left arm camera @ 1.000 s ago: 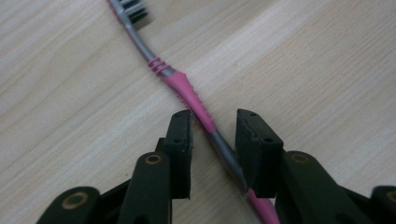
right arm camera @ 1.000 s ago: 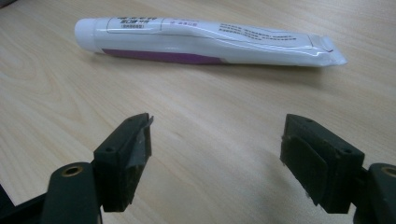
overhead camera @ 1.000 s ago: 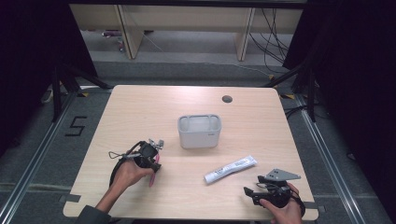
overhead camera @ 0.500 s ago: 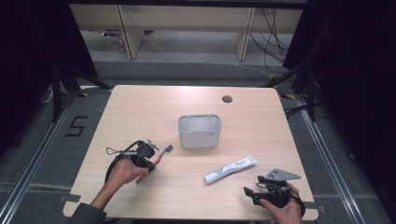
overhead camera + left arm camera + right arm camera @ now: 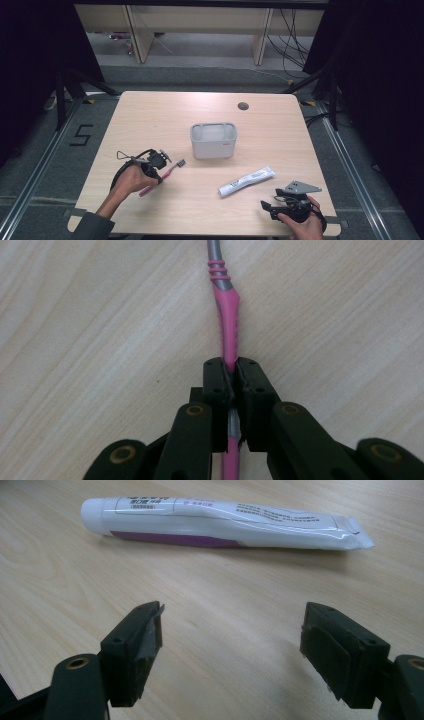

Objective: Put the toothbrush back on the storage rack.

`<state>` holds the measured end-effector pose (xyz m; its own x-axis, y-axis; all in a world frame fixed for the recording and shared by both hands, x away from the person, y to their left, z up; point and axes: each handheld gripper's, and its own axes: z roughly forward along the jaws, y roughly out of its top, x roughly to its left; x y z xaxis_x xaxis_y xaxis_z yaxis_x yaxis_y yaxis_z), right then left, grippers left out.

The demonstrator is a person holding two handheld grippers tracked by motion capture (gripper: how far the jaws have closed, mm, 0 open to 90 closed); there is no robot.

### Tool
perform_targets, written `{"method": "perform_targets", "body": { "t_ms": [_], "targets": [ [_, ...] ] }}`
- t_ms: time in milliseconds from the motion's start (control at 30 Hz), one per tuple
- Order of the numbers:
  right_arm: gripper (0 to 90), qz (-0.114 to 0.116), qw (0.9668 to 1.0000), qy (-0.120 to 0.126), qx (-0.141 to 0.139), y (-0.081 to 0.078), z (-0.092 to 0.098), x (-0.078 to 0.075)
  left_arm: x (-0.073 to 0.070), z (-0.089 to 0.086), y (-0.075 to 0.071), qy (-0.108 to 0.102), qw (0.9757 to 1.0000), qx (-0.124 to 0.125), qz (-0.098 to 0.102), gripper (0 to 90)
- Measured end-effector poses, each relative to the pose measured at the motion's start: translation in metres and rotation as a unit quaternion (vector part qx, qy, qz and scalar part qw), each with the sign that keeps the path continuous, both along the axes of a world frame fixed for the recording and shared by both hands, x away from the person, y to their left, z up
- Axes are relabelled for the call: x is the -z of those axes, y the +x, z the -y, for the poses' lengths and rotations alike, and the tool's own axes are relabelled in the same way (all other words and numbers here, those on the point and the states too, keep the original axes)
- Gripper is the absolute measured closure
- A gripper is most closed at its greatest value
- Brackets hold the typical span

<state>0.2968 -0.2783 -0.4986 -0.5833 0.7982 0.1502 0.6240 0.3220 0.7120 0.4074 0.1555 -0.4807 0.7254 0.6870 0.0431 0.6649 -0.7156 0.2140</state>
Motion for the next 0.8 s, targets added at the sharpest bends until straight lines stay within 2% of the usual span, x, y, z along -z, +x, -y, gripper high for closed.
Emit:
{"method": "perform_targets", "body": {
  "t_ms": [33,167,200,233,367,533,667,733,767,800],
  "targets": [
    [25.3,0.01,0.9999,-0.009,-0.004,0.0011,0.0014,-0.0001,-0.0005,0.0006,0.0009,0.005,1.0,0.004,-0.006,83.2],
    [25.3,0.009,0.9999,-0.009,-0.002,0.0011,0.0012,-0.0001,0.0002,0.0023,0.0015,0.009,0.9999,0.004,-0.007,82.8],
    [25.3,0.001,1.0,-0.001,0.001,0.0001,-0.0001,0.0,0.0002,0.0027,0.0015,0.011,0.9999,0.005,-0.007,82.8],
    [25.3,0.0,1.0,-0.004,0.001,-0.0001,-0.0001,-0.0004,0.0,0.003,0.0017,0.013,0.9999,0.006,-0.008,82.8],
    [25.3,0.012,0.9999,-0.01,-0.003,0.0011,0.0008,0.0003,-0.0009,0.006,0.0021,0.027,0.9995,0.013,-0.013,82.9],
    [25.3,0.01,0.9999,-0.011,-0.003,0.0009,0.0009,-0.0001,-0.0008,0.0098,0.0015,0.041,0.9988,0.023,-0.008,83.4],
    [25.3,0.01,0.9999,-0.011,-0.003,0.0009,0.0009,-0.0001,-0.0009,0.0096,0.0002,0.044,0.9983,0.038,-0.002,83.6],
    [25.3,0.001,1.0,-0.001,0.002,0.0001,-0.0005,0.0001,-0.0014,0.0095,-0.0002,0.041,0.9984,0.039,-0.002,83.7],
    [25.3,0.005,1.0,-0.004,-0.003,0.0012,0.0007,0.0002,-0.0043,0.0079,-0.0009,0.027,0.9989,0.037,0.004,83.7],
    [25.3,0.005,1.0,-0.004,-0.003,0.0012,0.0007,0.0002,-0.0043,0.0079,-0.0009,0.027,0.9989,0.037,0.004,83.7]
  ]
}}
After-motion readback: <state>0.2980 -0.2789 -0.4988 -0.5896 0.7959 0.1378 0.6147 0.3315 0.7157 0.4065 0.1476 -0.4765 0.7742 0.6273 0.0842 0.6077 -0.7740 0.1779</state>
